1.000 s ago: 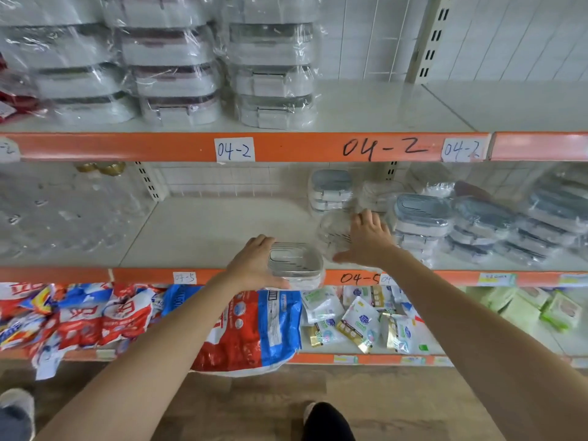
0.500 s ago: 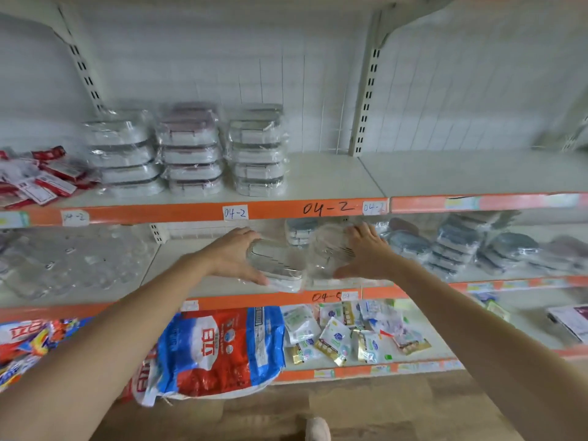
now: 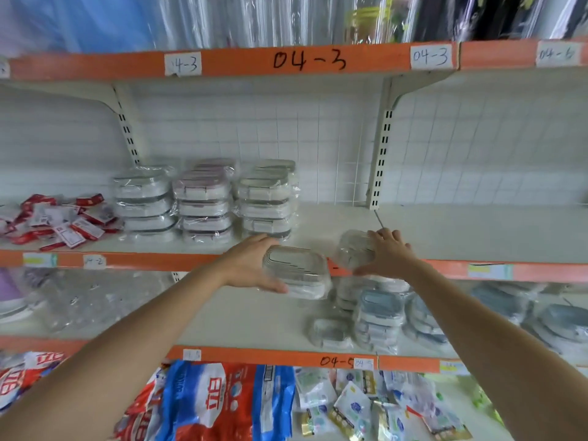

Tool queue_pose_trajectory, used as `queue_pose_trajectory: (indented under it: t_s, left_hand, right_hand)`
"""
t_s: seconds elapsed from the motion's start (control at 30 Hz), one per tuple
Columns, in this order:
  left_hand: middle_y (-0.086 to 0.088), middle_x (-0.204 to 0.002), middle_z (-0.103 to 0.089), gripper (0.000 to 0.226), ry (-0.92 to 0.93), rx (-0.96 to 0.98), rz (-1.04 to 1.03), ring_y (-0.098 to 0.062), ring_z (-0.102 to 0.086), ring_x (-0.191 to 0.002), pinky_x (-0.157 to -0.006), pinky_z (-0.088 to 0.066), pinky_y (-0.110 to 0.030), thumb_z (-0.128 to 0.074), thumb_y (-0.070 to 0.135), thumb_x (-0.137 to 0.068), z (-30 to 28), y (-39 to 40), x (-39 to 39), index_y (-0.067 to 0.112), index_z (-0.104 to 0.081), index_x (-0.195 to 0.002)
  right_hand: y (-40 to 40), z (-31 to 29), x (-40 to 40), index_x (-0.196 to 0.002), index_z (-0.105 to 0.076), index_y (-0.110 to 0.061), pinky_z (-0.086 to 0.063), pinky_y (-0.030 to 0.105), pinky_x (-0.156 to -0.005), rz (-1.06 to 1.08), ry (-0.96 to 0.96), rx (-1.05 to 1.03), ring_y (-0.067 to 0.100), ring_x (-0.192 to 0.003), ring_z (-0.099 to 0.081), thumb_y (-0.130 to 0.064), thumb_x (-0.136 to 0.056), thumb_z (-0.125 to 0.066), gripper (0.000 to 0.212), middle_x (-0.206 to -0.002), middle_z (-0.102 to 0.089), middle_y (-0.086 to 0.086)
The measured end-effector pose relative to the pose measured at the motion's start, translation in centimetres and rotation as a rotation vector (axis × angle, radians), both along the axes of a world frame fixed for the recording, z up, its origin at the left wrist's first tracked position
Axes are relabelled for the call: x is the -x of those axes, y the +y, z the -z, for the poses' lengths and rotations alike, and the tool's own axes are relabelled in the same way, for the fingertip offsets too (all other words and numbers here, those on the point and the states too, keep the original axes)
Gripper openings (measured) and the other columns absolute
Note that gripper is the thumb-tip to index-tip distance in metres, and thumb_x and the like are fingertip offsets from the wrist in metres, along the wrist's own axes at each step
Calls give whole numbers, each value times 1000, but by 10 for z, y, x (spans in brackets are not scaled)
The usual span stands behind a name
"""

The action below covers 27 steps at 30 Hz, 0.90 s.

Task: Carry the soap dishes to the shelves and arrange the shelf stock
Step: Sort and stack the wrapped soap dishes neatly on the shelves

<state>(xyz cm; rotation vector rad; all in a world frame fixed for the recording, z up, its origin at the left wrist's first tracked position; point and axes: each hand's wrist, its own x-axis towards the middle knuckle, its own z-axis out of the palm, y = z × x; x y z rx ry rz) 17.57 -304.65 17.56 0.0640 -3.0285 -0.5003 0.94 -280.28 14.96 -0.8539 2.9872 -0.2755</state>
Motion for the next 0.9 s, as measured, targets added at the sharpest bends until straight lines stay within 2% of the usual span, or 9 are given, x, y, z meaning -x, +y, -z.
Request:
queue_pose_trajectory:
  t_s: [0.1,0.17,0.27,0.37,0.43,0.5,0.57,0.73,0.9]
  left_hand:
    - [10,-122,-45,103,-5,-2,-50,-7,-41,-118,-99,-36,-22,-73,72,-47,-6,10,29,21,-47,-132]
    - [12,-121,-45,105,1,2,-74,-8,-41,-119,-96,-35,-22,-67,77,-45,-7,18,50,21,-47,-132]
    - [10,-123,-44,88,9,-7,-110,-7,-41,-119,-93,-33,-21,-80,59,-62,-9,31,80,21,-45,-133]
    - [9,-122,-45,84,21,-14,-121,-9,-42,-118,-94,-35,-23,-80,54,-67,-15,43,111,19,-45,-134]
    - [9,-125,-45,85,31,-27,-131,-9,-42,-118,-97,-38,-27,-78,57,-67,-17,49,132,19,-44,-135]
    - [10,-120,-45,80,31,-47,-143,-9,-44,-114,-91,-38,-25,-77,58,-67,-16,52,154,20,-46,-131]
    - [9,-118,-45,78,40,-43,-144,-8,-42,-111,-87,-35,-22,-78,56,-68,-18,54,175,20,-46,-131]
    - [7,-116,-48,81,87,75,-179,-11,-44,-107,-91,-40,-30,-72,67,-66,-36,51,220,20,-49,-127]
    - [-1,-126,-50,91,128,152,-211,-19,-44,-120,-100,-38,-33,-73,69,-63,-57,29,252,14,-48,-131]
  right_hand:
    - [-6,-3,41,-146,-24,-16,-32,46,-105,-50,14,-23,27,-132,-25,-63,-69,-71,101,-142,-30,6]
    - [-9,1,68,-146,-24,-16,-31,47,-106,-83,-2,-35,28,-133,-24,-63,-70,-70,100,-144,-29,6]
    - [-9,11,99,-143,-29,-15,-32,47,-105,-137,-21,-70,28,-132,-26,-65,-71,-67,96,-141,-30,7]
    - [-6,20,126,-138,-34,-16,-32,46,-105,-197,-63,-53,28,-129,-27,-59,-74,-69,85,-138,-32,9]
    - [-1,21,143,-144,-27,-22,-28,45,-109,-256,-147,-24,30,-132,-21,-52,-74,-73,88,-141,-27,10]
    - [7,21,157,-149,-18,-27,-24,43,-111,-328,-222,-28,32,-136,-14,-44,-74,-77,96,-145,-21,11]
    - [16,22,169,-151,-15,-25,-24,43,-113,-355,-254,-25,32,-137,-14,-35,-75,-77,99,-145,-19,12]
    - [21,23,203,-147,-23,-22,-28,40,-110,-330,-238,77,26,-130,-23,-32,-75,-76,90,-135,-27,9]
    - [-8,26,220,-148,-21,-19,-29,38,-110,-331,-212,82,26,-130,-23,-37,-77,-74,90,-137,-26,9]
